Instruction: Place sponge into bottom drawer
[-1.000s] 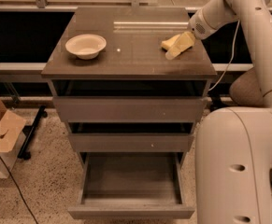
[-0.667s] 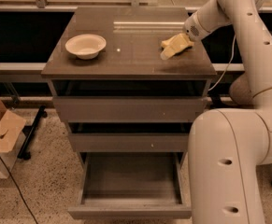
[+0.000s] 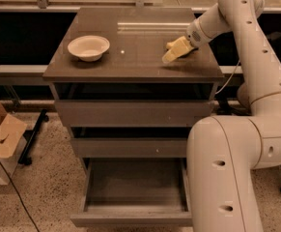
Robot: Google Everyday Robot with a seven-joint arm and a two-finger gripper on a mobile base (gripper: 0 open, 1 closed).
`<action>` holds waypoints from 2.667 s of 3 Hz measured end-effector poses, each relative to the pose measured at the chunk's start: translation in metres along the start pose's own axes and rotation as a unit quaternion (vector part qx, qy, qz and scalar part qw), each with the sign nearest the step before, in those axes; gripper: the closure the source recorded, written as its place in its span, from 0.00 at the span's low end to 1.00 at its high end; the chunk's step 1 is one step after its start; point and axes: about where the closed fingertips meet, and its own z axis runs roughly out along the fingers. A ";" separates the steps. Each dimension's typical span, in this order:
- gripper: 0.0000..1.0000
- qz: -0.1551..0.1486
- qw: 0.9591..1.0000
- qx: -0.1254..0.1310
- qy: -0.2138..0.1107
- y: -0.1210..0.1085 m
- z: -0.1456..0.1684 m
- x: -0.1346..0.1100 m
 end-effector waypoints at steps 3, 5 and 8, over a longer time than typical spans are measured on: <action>0.96 0.001 1.000 0.005 0.008 -0.002 -0.012 0.004; 1.00 -0.030 1.000 -0.008 0.002 0.016 -0.060 -0.001; 1.00 -0.095 0.992 -0.015 -0.078 0.164 -0.243 -0.021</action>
Offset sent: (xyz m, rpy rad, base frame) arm 0.0043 -0.0383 0.0487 -0.0733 -0.0289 0.0263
